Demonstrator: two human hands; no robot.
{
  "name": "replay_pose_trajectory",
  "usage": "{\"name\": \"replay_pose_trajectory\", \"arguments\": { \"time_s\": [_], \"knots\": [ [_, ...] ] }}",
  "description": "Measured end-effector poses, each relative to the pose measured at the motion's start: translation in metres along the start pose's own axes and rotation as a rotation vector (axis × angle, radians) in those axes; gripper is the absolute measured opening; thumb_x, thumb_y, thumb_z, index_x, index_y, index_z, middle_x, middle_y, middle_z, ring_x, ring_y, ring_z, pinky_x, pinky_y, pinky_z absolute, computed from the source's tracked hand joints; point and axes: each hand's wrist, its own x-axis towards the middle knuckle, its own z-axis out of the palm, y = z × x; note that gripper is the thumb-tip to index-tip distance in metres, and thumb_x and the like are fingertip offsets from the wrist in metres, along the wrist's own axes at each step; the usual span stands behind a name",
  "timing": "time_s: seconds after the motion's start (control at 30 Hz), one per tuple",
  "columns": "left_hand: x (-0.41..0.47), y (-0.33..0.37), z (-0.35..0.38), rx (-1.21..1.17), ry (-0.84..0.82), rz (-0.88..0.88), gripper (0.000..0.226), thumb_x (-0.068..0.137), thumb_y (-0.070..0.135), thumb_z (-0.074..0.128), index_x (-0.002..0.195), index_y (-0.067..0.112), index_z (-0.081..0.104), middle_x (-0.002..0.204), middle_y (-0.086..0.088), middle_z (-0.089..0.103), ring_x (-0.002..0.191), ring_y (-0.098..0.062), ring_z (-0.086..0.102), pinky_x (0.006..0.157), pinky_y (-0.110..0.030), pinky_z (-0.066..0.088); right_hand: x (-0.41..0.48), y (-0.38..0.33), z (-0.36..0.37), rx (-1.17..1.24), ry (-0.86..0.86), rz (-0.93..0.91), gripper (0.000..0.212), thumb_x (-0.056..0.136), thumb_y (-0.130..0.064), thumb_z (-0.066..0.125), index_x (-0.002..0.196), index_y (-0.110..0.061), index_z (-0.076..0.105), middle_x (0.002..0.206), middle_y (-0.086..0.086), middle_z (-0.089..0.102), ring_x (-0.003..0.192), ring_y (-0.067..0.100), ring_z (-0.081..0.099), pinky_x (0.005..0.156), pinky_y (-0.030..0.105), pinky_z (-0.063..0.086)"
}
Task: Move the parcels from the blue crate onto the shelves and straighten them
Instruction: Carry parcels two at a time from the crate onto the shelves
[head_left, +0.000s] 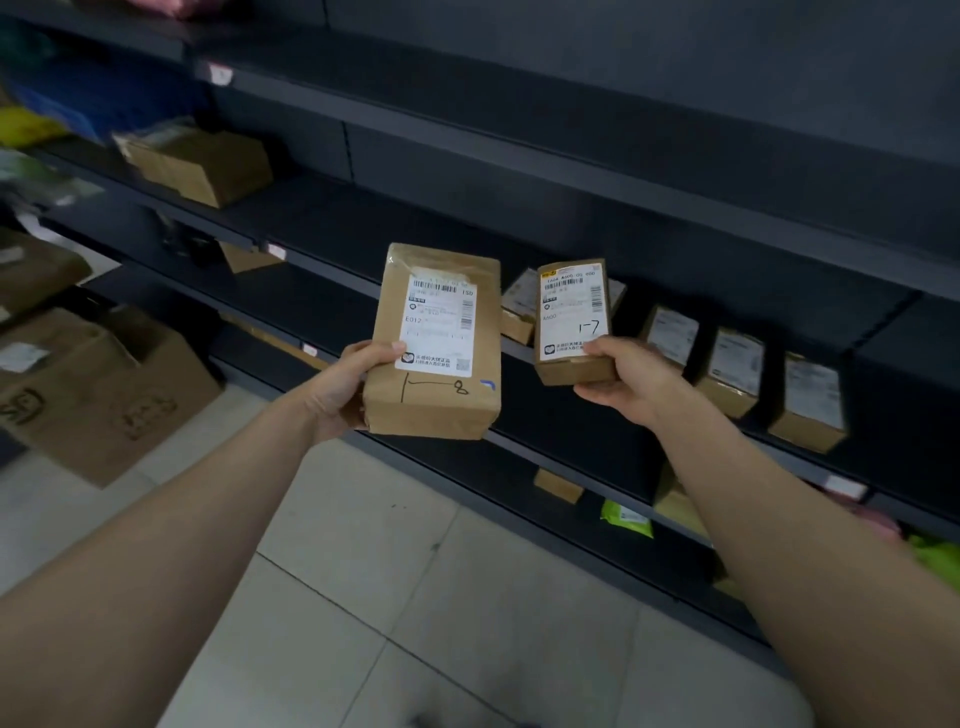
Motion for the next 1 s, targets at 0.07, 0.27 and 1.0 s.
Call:
{"name": "replay_pose_trajectory", "arguments": {
  "time_s": [0.07, 0.27, 1.0],
  "knots": [
    [0.014, 0.007, -0.016, -0.009, 0.006, -0.011, 0.1, 0.048, 0.055, 0.081, 0.135, 0.025, 0.043, 0.124, -0.01, 0.063, 0.111, -0.031, 0.061, 0.087, -0.049, 0.053, 0.019, -0.006, 0.022, -0.002, 0.001, 0.01, 0.023, 0.083, -0.008, 0.066, 0.103, -0.019, 0.06, 0.107, 0.006, 0.069, 0.1, 0.023, 0.065, 0.072, 0.042, 0.057],
    [0.057, 0.031, -0.055, -0.051, 0.067, -0.004, 0.101, 0.047, 0.055, 0.08, 0.136, 0.024, 0.043, 0.125, -0.009, 0.061, 0.109, -0.029, 0.062, 0.069, -0.039, 0.056, 0.086, -0.022, 0.083, 0.004, -0.051, 0.052, 0.024, 0.083, -0.011, 0.067, 0.106, -0.015, 0.062, 0.106, 0.009, 0.067, 0.099, 0.024, 0.063, 0.069, 0.039, 0.058],
    [0.211, 0.126, -0.215, 0.143, -0.207, -0.03, 0.067, 0.06, 0.053, 0.072, 0.12, 0.026, 0.059, 0.113, -0.006, 0.069, 0.097, -0.025, 0.064, 0.078, -0.041, 0.053, 0.221, -0.003, 0.237, 0.182, 0.254, 0.253, 0.038, 0.084, -0.021, 0.071, 0.119, -0.013, 0.059, 0.115, 0.011, 0.056, 0.105, 0.026, 0.058, 0.078, 0.036, 0.057]
  ]
}}
